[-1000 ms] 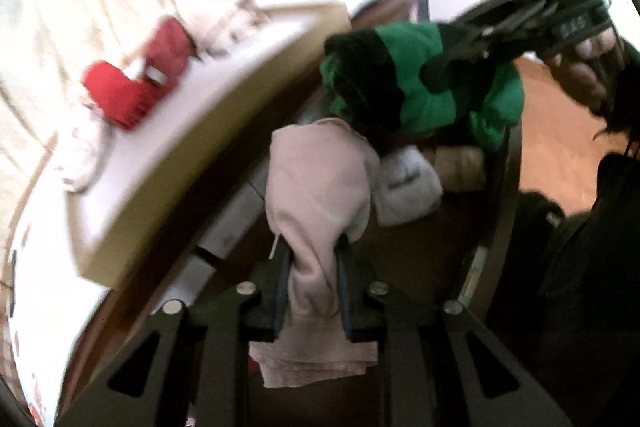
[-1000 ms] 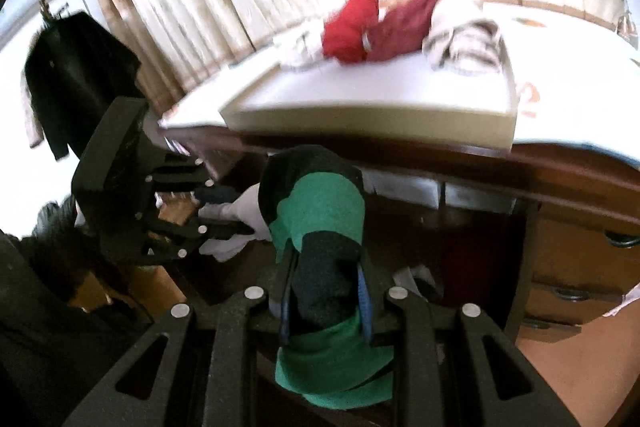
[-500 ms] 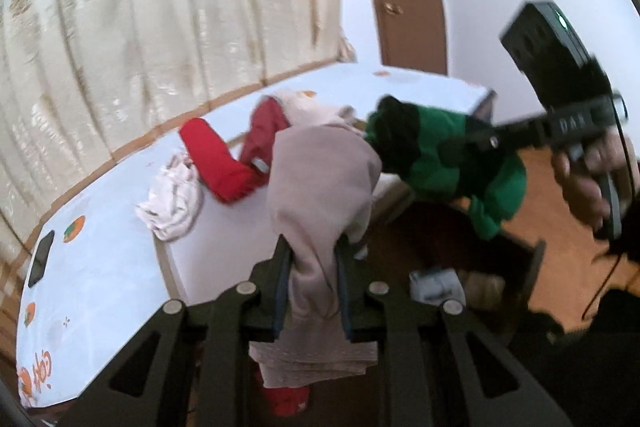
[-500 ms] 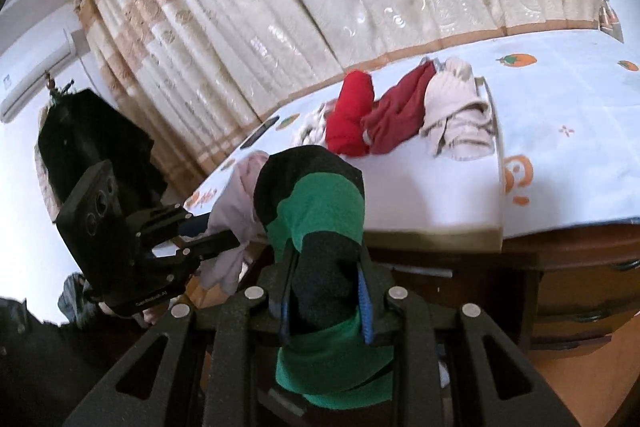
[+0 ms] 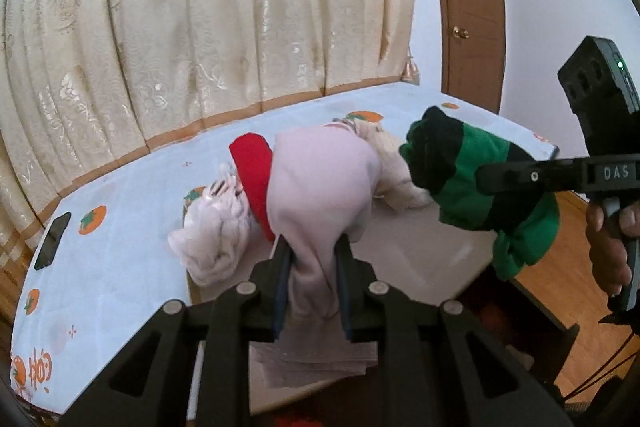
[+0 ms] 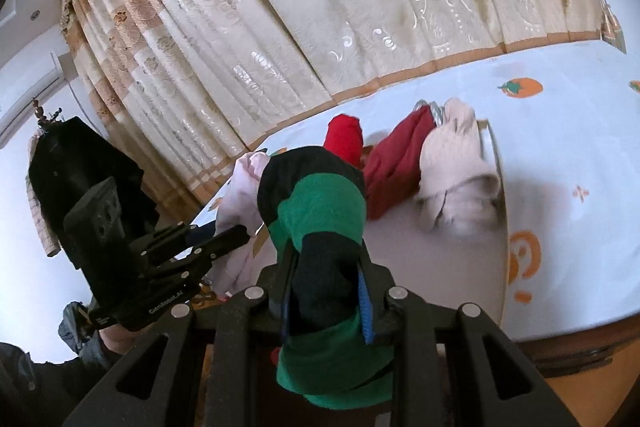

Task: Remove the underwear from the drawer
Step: 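Carry the held clothes over the beige box lid and lower them in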

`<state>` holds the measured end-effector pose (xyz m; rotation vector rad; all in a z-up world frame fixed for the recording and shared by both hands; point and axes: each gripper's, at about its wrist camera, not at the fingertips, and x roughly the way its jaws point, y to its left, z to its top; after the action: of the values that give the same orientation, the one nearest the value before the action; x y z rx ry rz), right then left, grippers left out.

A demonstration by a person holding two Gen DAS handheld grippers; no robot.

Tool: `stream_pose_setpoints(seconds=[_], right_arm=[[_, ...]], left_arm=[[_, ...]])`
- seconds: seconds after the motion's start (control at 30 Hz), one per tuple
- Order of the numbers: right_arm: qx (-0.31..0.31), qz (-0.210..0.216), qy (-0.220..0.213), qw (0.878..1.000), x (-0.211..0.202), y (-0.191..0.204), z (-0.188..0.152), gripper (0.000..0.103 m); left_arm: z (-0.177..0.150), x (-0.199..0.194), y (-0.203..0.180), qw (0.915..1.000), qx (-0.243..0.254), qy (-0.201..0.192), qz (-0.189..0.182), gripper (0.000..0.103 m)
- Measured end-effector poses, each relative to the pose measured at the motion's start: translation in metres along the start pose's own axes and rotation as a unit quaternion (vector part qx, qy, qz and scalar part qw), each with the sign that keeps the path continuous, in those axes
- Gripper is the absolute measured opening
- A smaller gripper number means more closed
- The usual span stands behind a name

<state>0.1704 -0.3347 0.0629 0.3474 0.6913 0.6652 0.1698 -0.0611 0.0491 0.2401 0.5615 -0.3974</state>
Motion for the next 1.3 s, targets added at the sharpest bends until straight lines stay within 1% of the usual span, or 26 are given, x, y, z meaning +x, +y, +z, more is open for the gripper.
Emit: stream_pose_setpoints(seconds=[0.27, 0.5, 0.83, 1.3], right_arm=[[0.005, -0.025, -0.006, 1.0, 0.018, -0.014, 0.032, 0.028], [0.007, -0.028, -0.007, 1.0, 0.034, -0.022, 0.054, 0.028], [0.005, -0.031, -0.009, 0.999, 0.037, -0.026, 0.064, 0.028], [0.003, -0.038, -0.017, 0.999, 0.033, -0.027, 0.071, 0.028]], left_arm=[[0.024, 0.027, 0.007, 0.9996, -0.002, 0.008, 0.027, 0.019], [0.038, 0.044, 0.012, 0.9995, -0.008, 0.018, 0.026, 0.019], [0.046, 0.053, 0.014, 0.9994, -0.01, 0.018, 0.03, 0.019], [0.054, 0.05, 0.021, 0.9993, -0.025, -0.004, 0.027, 0.019]])
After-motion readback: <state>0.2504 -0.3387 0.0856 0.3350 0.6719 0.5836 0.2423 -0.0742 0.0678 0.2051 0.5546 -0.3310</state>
